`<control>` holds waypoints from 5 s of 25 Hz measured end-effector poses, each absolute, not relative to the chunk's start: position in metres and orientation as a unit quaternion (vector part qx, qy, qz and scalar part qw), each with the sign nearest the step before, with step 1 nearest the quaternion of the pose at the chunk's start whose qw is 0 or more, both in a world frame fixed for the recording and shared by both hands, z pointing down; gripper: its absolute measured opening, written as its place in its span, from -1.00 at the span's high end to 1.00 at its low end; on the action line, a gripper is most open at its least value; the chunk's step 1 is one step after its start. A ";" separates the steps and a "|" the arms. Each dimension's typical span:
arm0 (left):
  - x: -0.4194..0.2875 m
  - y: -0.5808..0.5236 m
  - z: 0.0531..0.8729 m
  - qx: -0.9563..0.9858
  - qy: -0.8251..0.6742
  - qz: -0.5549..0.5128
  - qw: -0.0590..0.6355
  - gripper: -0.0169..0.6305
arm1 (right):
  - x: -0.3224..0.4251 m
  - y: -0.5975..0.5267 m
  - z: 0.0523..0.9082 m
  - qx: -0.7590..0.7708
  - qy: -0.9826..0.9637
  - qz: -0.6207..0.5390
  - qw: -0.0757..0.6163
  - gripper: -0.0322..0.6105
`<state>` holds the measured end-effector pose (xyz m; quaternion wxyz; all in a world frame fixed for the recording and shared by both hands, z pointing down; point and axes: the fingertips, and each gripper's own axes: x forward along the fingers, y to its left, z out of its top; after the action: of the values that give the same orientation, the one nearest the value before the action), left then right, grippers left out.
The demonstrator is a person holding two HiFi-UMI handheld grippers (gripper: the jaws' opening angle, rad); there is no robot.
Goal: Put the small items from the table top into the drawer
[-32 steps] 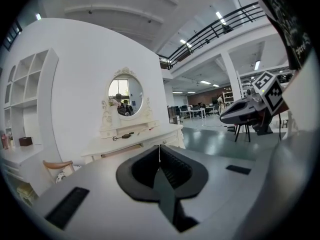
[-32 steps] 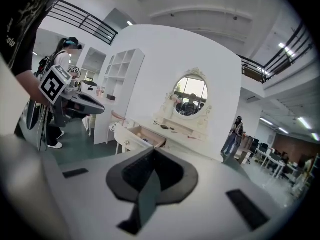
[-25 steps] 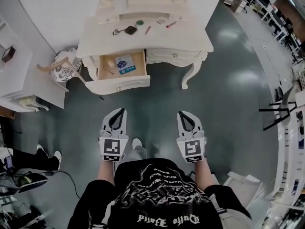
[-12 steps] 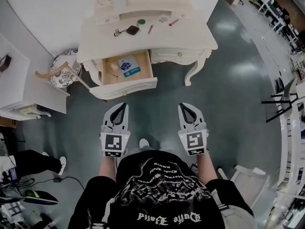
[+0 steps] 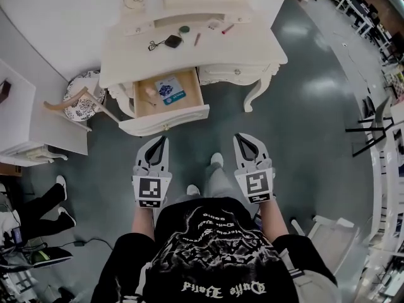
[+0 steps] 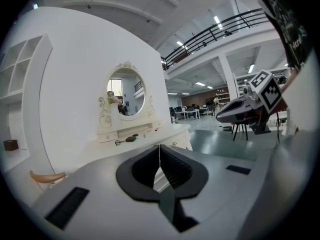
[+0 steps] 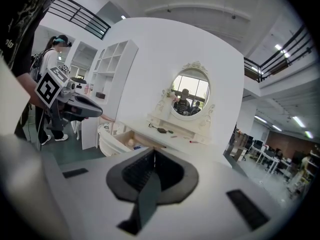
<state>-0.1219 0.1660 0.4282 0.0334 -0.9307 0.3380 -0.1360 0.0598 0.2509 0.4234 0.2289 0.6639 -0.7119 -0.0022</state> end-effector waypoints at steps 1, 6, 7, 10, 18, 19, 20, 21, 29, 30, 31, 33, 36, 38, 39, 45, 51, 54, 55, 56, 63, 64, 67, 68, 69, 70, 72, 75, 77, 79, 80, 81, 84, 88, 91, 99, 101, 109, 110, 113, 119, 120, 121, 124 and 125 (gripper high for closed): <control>-0.121 0.163 0.429 -0.930 0.340 -0.137 0.033 0.89 | 0.061 0.247 0.424 0.663 -0.713 -0.001 0.228 0.87; -0.118 0.140 0.432 -0.924 0.356 -0.139 0.028 0.89 | 0.067 0.217 0.428 0.653 -0.724 -0.001 0.223 0.87; -0.117 0.135 0.432 -0.922 0.359 -0.140 0.028 0.89 | 0.069 0.209 0.428 0.651 -0.727 -0.001 0.221 0.87; -0.113 0.117 0.433 -0.916 0.374 -0.143 0.023 0.89 | 0.076 0.182 0.428 0.641 -0.737 0.002 0.214 0.86; -0.087 0.052 0.439 -0.900 0.409 -0.151 -0.001 0.89 | 0.105 0.105 0.433 0.610 -0.763 0.009 0.216 0.86; -0.082 0.044 0.438 -0.898 0.414 -0.150 -0.003 0.89 | 0.111 0.095 0.432 0.607 -0.765 0.011 0.215 0.86; -0.076 0.036 0.436 -0.896 0.417 -0.150 -0.004 0.89 | 0.118 0.086 0.431 0.604 -0.768 0.013 0.214 0.86; -0.070 0.028 0.434 -0.895 0.421 -0.150 -0.004 0.89 | 0.125 0.076 0.430 0.602 -0.770 0.015 0.212 0.86; -0.020 -0.017 0.431 -0.884 0.440 -0.155 -0.006 0.89 | 0.174 0.017 0.431 0.581 -0.788 0.027 0.203 0.86; -0.015 -0.022 0.431 -0.883 0.444 -0.154 -0.006 0.89 | 0.179 0.011 0.432 0.577 -0.791 0.027 0.204 0.86; -0.010 -0.027 0.431 -0.881 0.448 -0.153 -0.007 0.89 | 0.183 0.005 0.433 0.572 -0.794 0.027 0.204 0.86; -0.002 -0.035 0.430 -0.877 0.457 -0.151 -0.008 0.89 | 0.191 -0.006 0.433 0.563 -0.800 0.025 0.207 0.86; 0.008 -0.045 0.428 -0.869 0.472 -0.147 -0.008 0.89 | 0.201 -0.019 0.432 0.551 -0.809 0.021 0.206 0.86; 0.014 -0.050 0.427 -0.865 0.480 -0.145 -0.008 0.89 | 0.206 -0.028 0.433 0.543 -0.814 0.019 0.205 0.86; 0.017 -0.051 0.428 -0.863 0.483 -0.145 -0.008 0.89 | 0.207 -0.031 0.433 0.539 -0.817 0.018 0.205 0.86; 0.019 -0.052 0.435 -0.853 0.498 -0.156 -0.014 0.89 | 0.205 -0.042 0.441 0.517 -0.831 0.027 0.204 0.86; 0.009 -0.057 0.438 -0.844 0.511 -0.162 -0.021 0.89 | 0.196 -0.051 0.450 0.504 -0.839 0.045 0.201 0.85; 0.002 -0.066 0.437 -0.842 0.516 -0.159 -0.023 0.89 | 0.191 -0.061 0.451 0.505 -0.838 0.050 0.200 0.85; -0.001 -0.069 0.436 -0.841 0.517 -0.157 -0.023 0.89 | 0.189 -0.063 0.450 0.505 -0.838 0.050 0.200 0.85; -0.004 -0.071 0.435 -0.841 0.517 -0.156 -0.024 0.89 | 0.186 -0.066 0.449 0.505 -0.838 0.050 0.200 0.85; -0.018 -0.094 0.432 -0.846 0.511 -0.153 -0.025 0.89 | 0.170 -0.092 0.448 0.500 -0.839 0.065 0.205 0.62; -0.020 -0.097 0.432 -0.846 0.509 -0.153 -0.025 0.89 | 0.167 -0.096 0.448 0.499 -0.839 0.067 0.205 0.59; -0.029 -0.108 0.431 -0.847 0.508 -0.152 -0.025 0.89 | 0.156 -0.110 0.449 0.490 -0.844 0.076 0.205 0.47; -0.032 -0.111 0.431 -0.847 0.508 -0.152 -0.026 0.89 | 0.152 -0.115 0.449 0.488 -0.845 0.080 0.204 0.41; -0.036 -0.114 0.432 -0.847 0.509 -0.153 -0.027 0.89 | 0.149 -0.119 0.450 0.486 -0.846 0.084 0.204 0.36; -0.039 -0.116 0.432 -0.846 0.510 -0.153 -0.029 0.89 | 0.145 -0.123 0.450 0.483 -0.847 0.089 0.203 0.32; -0.046 -0.120 0.435 -0.844 0.513 -0.154 -0.034 0.89 | 0.139 -0.131 0.452 0.479 -0.849 0.101 0.201 0.22; -0.055 -0.125 0.439 -0.843 0.513 -0.157 -0.042 0.89 | 0.129 -0.145 0.457 0.471 -0.850 0.117 0.202 0.11; -0.061 -0.128 0.441 -0.842 0.513 -0.159 -0.045 0.89 | 0.124 -0.156 0.460 0.468 -0.851 0.121 0.206 0.06; -0.067 -0.131 0.443 -0.841 0.514 -0.161 -0.049 0.89 | 0.119 -0.166 0.462 0.464 -0.851 0.125 0.211 0.02; -0.070 -0.132 0.444 -0.840 0.515 -0.162 -0.050 0.89 | 0.117 -0.171 0.464 0.462 -0.851 0.129 0.213 0.01; -0.072 -0.133 0.444 -0.839 0.516 -0.163 -0.051 0.89 | 0.115 -0.176 0.466 0.461 -0.851 0.132 0.215 0.00; -0.081 -0.136 0.447 -0.835 0.521 -0.167 -0.054 0.89 | 0.112 -0.190 0.473 0.459 -0.847 0.146 0.224 -0.03; -0.094 -0.136 0.451 -0.829 0.528 -0.174 -0.062 0.89 | 0.106 -0.206 0.483 0.453 -0.845 0.161 0.236 -0.05; -0.105 -0.135 0.455 -0.823 0.534 -0.181 -0.066 0.89 | 0.099 -0.218 0.488 0.448 -0.844 0.162 0.244 -0.06; -0.130 -0.140 0.462 -0.810 0.550 -0.190 -0.077 0.89 | 0.087 -0.252 0.501 0.446 -0.839 0.169 0.263 -0.08; -0.135 -0.142 0.463 -0.807 0.553 -0.192 -0.078 0.89 | 0.084 -0.260 0.505 0.444 -0.838 0.172 0.267 -0.09; -0.150 -0.147 0.467 -0.799 0.562 -0.198 -0.084 0.89 | 0.076 -0.278 0.522 0.431 -0.835 0.186 0.288 -0.11; -0.152 -0.147 0.468 -0.798 0.562 -0.200 -0.086 0.89 | 0.075 -0.280 0.524 0.429 -0.834 0.190 0.291 -0.11; -0.155 -0.147 0.471 -0.796 0.562 -0.205 -0.089 0.89 | 0.072 -0.286 0.533 0.422 -0.832 0.195 0.303 -0.11; -0.160 -0.149 0.476 -0.793 0.564 -0.211 -0.094 0.89 | 0.072 -0.294 0.544 0.420 -0.829 0.200 0.311 -0.11; -0.162 -0.149 0.477 -0.791 0.566 -0.212 -0.096 0.89 | 0.072 -0.294 0.545 0.419 -0.829 0.203 0.311 -0.11; -0.164 -0.149 0.478 -0.789 0.568 -0.214 -0.097 0.89 | 0.071 -0.295 0.547 0.418 -0.828 0.204 0.312 -0.11; -0.165 -0.149 0.481 -0.787 0.570 -0.214 -0.101 0.89 | 0.073 -0.299 0.551 0.420 -0.825 0.209 0.316 -0.11; -0.165 -0.149 0.482 -0.787 0.570 -0.214 -0.103 0.89 | 0.073 -0.300 0.552 0.420 -0.824 0.212 0.316 -0.11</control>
<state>-0.1648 -0.1491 0.4818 -0.1026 -0.7866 0.5699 -0.2143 0.0731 -0.3001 0.5524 0.3156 0.4200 -0.8240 0.2124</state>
